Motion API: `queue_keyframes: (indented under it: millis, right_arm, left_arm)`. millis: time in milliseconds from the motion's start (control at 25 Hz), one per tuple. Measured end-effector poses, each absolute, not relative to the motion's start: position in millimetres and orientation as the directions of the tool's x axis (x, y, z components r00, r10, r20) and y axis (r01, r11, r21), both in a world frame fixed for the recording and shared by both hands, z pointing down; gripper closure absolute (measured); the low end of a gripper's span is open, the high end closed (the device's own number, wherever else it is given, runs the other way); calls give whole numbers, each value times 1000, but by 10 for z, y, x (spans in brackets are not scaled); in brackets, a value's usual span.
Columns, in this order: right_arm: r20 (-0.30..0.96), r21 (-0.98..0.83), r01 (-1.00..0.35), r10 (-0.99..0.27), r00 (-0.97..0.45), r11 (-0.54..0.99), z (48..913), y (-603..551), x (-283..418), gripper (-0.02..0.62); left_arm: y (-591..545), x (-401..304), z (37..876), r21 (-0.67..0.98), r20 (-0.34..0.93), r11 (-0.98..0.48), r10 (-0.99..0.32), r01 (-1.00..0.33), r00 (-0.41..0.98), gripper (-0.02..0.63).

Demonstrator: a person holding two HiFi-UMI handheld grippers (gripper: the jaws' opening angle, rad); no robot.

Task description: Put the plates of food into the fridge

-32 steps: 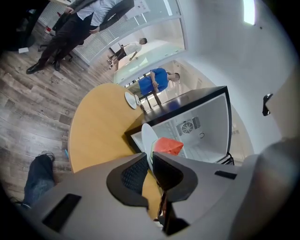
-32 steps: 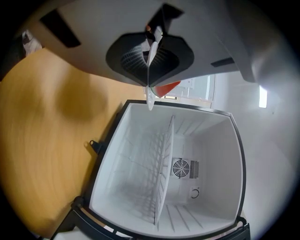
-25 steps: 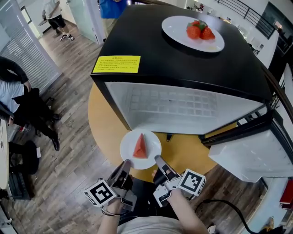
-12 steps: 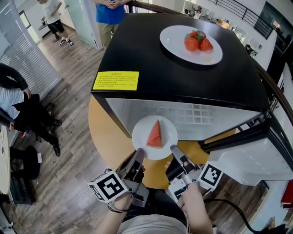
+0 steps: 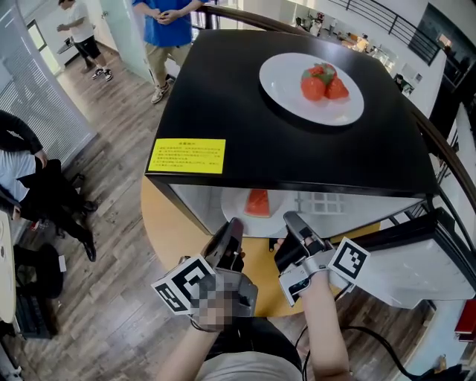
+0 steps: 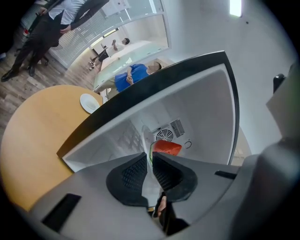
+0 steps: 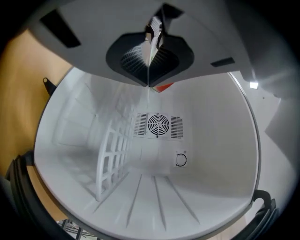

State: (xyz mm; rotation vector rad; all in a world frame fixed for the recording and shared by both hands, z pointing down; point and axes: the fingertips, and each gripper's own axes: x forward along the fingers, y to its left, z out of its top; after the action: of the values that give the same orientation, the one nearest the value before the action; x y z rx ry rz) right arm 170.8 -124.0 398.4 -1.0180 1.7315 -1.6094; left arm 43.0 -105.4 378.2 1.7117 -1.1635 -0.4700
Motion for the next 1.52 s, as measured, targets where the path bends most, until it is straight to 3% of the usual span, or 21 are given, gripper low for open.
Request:
queue_keyframes:
  millis: [360,600,960,1280,1520]
  right_arm:
    - [82,-995,-96,-879,-469,-41,4020,-1522,1632,575]
    - [106,-991,-114,-909,-404,-65,4099,-1612,1675,575]
    - [114,-991,-108,-937,-332,-83,4137,-1715,1665,575]
    - [131,-974,-219,-932,-339,-57,4046,-1831,1575,575]
    - [214,-900,-436,-891,-400,-20,4037,-1780,1398,574]
  left_arm:
    - [-1339,335,3835,866,221,-8,-892,-501,395,568]
    - [-1436,374,4027,832,323,58,-860,-552,396,558]
    - [-1437,418,4061,790,329,10,-851,-614,410,503]
    - [-1326,462,3952,784,278,-74,-845,-616,456,502]
    - [-1289,458,4027,791,286,-71,-835,-607,470,502]
